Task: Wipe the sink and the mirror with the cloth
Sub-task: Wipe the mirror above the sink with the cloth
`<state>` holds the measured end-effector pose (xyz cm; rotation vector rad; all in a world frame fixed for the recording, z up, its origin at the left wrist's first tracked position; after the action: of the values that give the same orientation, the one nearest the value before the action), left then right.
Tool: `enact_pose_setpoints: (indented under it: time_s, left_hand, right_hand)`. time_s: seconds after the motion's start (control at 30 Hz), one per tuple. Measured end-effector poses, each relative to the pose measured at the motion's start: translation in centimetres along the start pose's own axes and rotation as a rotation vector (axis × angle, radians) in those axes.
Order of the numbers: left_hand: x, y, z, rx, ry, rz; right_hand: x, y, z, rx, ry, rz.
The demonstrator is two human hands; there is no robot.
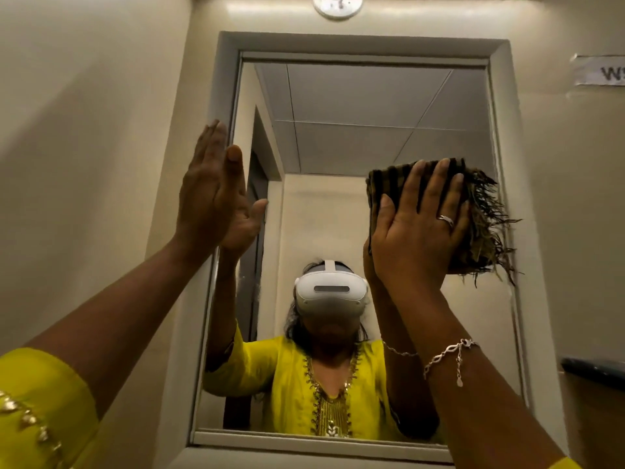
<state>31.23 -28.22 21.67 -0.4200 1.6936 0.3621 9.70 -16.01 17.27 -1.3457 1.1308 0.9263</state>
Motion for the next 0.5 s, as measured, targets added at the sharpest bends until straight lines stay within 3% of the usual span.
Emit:
enact_pose_setpoints:
  time_s: [0.07,0.17,0.3,0.4,0.5]
  left_hand:
    - [0.2,0.5,0.9,0.080,-0.006,-0.001]
    - [0.3,-1.1,-0.8,-0.087,-0.042,-0.004]
    - [0.3,-2.1,-1.4,-0.126,-0.039,0.018]
    - [0.5,0.5,0.9,0.152,0.008,0.019]
    - [0.7,1.0,1.5,0.236,0.034,0.031]
  right_hand:
    - [0.7,-1.9,-0.9,-0.027,-0.003,0.038]
    - [1.6,-4.6,-2.2,-0.048,-0.012,0.080]
    - [2.9,-8.7,-4.1,-0.034,-0.001,0.171]
    - [3.3,-11.4,-5.3,-0.025,0.003,0.212]
    - [3.4,-13.3,-6.2,-0.019,-0.009,0.244]
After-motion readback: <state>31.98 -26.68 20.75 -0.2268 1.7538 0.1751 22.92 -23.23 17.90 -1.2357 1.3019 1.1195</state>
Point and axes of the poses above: each hand's wrist, its own x-axis away from the middle knuckle, its own z-axis out of the back of the hand, y = z × x, the point moved 7 cm from there along -x, towards the middle knuckle, and after that the axes turned 11 degrees about -x, right-handed, at the moved point
